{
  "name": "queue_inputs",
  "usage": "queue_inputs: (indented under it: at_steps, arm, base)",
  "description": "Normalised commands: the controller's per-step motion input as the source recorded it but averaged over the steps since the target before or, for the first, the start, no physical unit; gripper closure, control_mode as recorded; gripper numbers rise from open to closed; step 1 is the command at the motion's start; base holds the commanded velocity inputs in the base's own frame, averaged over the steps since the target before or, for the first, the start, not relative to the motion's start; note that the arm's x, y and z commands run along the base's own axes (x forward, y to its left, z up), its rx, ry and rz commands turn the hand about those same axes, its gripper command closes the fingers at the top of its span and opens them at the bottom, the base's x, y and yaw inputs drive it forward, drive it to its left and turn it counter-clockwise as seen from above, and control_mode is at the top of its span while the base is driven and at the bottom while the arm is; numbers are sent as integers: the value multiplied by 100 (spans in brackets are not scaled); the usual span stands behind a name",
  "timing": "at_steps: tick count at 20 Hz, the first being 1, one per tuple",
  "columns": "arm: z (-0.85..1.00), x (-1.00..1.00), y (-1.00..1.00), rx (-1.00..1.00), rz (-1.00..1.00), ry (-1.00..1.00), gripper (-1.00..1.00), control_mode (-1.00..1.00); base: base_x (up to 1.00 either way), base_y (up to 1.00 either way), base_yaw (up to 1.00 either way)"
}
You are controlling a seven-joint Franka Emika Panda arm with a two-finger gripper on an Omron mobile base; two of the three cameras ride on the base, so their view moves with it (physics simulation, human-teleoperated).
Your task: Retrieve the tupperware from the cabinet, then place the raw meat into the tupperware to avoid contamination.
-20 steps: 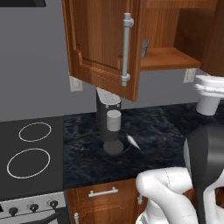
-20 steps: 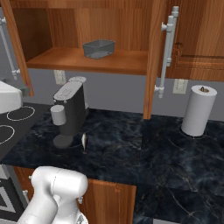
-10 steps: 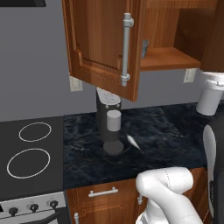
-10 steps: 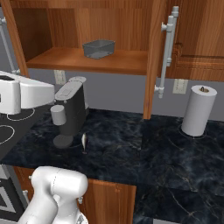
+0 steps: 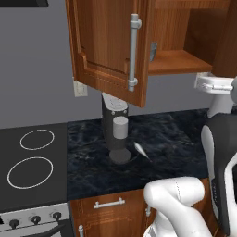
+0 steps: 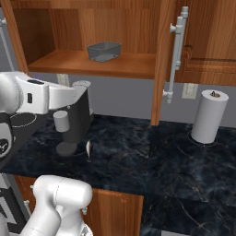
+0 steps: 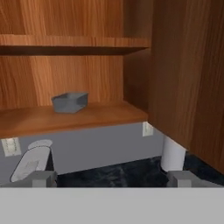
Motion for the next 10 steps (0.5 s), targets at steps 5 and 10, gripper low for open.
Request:
queue_inputs:
  at_steps: [5,10]
  arm:
    - [0,35,0,14,10,0,-100,-100]
    - [0,33,0,16,12,1,-100,-100]
  base:
    - [0,0,0]
    - [0,0,0]
